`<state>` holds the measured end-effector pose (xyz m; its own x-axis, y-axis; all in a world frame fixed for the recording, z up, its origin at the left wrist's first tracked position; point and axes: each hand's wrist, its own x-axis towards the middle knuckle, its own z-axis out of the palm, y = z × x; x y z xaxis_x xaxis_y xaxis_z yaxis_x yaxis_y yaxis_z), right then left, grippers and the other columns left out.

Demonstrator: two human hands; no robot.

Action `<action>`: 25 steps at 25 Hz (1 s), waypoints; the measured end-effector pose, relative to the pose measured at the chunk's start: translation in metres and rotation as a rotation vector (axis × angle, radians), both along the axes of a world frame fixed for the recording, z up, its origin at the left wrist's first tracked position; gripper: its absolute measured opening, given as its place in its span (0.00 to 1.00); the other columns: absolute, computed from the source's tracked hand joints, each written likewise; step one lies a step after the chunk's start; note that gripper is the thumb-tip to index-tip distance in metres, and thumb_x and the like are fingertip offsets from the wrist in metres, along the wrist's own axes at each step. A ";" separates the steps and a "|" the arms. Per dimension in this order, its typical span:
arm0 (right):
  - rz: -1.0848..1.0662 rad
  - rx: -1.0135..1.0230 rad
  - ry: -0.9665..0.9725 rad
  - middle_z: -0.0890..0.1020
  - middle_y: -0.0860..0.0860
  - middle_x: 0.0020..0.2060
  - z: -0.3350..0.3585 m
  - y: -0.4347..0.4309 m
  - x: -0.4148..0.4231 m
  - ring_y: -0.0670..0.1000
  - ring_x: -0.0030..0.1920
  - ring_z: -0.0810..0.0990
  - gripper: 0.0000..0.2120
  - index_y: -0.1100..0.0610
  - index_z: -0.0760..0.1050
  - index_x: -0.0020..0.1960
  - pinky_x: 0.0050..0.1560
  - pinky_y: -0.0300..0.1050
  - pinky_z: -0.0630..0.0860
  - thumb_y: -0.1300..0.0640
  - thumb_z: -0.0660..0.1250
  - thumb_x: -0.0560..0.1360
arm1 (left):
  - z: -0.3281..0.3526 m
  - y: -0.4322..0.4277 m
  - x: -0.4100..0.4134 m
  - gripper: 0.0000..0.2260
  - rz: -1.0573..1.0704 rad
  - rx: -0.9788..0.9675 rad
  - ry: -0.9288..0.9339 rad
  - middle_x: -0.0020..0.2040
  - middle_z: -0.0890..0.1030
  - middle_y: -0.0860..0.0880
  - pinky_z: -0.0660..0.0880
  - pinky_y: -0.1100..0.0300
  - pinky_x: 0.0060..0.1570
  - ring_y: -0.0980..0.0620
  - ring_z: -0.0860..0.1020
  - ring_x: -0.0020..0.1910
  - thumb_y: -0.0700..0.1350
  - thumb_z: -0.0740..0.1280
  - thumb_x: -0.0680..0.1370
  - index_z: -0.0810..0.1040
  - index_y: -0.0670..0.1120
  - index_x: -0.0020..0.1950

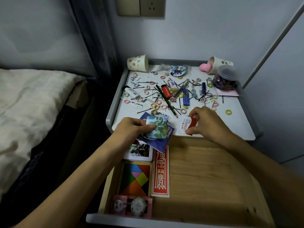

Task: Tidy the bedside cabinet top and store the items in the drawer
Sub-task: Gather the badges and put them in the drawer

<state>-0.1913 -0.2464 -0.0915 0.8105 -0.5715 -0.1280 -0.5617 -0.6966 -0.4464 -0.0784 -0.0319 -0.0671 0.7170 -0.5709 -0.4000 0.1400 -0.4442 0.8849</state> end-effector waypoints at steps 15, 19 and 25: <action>0.028 0.922 -0.246 0.85 0.60 0.40 0.025 0.053 -0.031 0.52 0.34 0.82 0.15 0.62 0.74 0.58 0.32 0.39 0.78 0.66 0.72 0.72 | 0.001 0.003 -0.022 0.11 -0.078 -0.018 0.071 0.41 0.86 0.46 0.74 0.65 0.30 0.56 0.82 0.35 0.50 0.74 0.74 0.82 0.42 0.42; 0.015 0.882 -0.255 0.85 0.54 0.36 0.020 0.064 -0.029 0.48 0.28 0.79 0.13 0.59 0.76 0.58 0.28 0.36 0.74 0.61 0.71 0.74 | 0.003 0.005 -0.024 0.09 -0.077 -0.018 0.079 0.40 0.86 0.46 0.72 0.67 0.26 0.58 0.81 0.31 0.47 0.75 0.73 0.83 0.41 0.43; -0.001 0.853 -0.340 0.85 0.50 0.40 0.018 0.081 -0.022 0.46 0.33 0.78 0.09 0.54 0.80 0.54 0.32 0.36 0.75 0.56 0.71 0.75 | 0.008 0.009 -0.017 0.10 -0.060 0.007 0.015 0.40 0.85 0.46 0.73 0.67 0.28 0.58 0.81 0.33 0.43 0.76 0.71 0.84 0.40 0.49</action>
<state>-0.2135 -0.1655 -0.0737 0.8814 -0.3934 -0.2615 -0.3065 -0.0552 -0.9503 -0.0954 -0.0233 -0.0592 0.6756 -0.6097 -0.4144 0.1261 -0.4582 0.8798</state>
